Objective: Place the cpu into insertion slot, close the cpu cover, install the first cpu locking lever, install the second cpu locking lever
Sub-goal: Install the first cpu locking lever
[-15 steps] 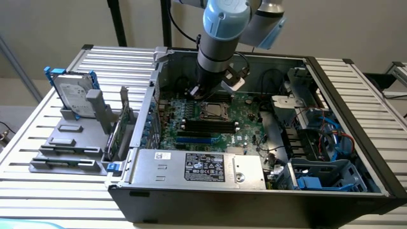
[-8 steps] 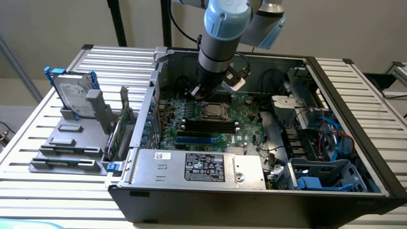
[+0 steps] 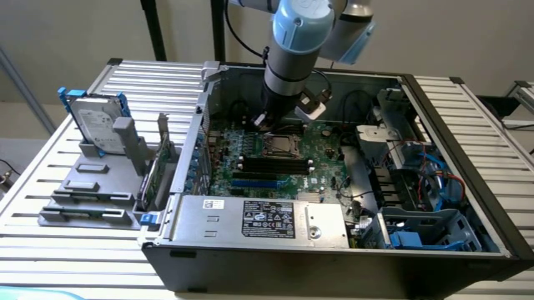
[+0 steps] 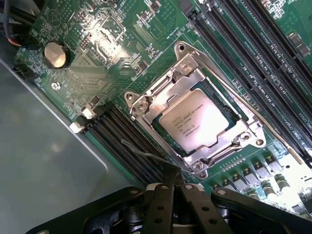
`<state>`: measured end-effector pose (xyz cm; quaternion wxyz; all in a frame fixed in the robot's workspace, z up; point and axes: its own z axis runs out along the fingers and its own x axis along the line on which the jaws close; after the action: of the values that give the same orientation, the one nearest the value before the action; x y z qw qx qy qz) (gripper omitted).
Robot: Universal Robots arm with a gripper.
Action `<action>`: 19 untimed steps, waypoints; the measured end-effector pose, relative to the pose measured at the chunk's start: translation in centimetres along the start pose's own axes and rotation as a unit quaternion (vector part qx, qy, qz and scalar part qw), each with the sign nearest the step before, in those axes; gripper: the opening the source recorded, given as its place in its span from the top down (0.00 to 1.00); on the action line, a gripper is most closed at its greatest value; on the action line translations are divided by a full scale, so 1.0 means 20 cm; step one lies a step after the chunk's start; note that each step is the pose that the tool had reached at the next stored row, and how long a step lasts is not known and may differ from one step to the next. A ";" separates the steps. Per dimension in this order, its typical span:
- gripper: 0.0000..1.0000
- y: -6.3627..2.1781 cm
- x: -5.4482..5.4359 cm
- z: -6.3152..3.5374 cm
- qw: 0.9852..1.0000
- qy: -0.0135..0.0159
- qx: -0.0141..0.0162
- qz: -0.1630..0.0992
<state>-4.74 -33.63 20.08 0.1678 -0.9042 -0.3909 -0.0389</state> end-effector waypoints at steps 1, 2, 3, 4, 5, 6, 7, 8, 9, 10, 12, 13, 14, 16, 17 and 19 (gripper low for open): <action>0.89 0.004 0.00 0.001 1.000 0.000 0.000 0.000; 0.89 0.007 0.01 0.002 1.000 -0.001 -0.001 0.000; 0.89 0.010 0.01 0.003 1.000 -0.001 -0.001 0.000; 0.89 0.013 0.02 0.005 1.000 -0.002 -0.002 0.000; 0.89 0.017 0.02 0.006 1.000 -0.002 -0.002 0.000; 0.89 0.020 0.03 0.007 1.000 -0.003 -0.002 0.000; 0.89 0.023 0.03 0.008 1.000 -0.003 -0.003 0.000; 0.89 0.025 0.04 0.010 1.000 -0.004 -0.004 0.000; 0.89 0.027 0.04 0.011 1.000 -0.004 -0.004 0.000; 0.89 0.027 0.05 0.012 1.000 -0.005 -0.005 0.000; 0.89 0.026 0.05 0.016 1.000 -0.007 -0.007 0.001; 0.89 0.024 0.06 0.018 1.000 -0.008 -0.008 0.001; 0.89 0.022 0.06 0.019 1.000 -0.009 -0.009 0.001; 0.89 0.022 0.07 0.021 1.000 -0.011 -0.011 0.001; 0.89 0.023 0.07 0.021 1.000 -0.012 -0.012 0.001; 0.89 0.028 0.08 0.021 1.000 -0.013 -0.013 0.001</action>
<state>-3.29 -32.77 19.84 0.1510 -0.9071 -0.3915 -0.0315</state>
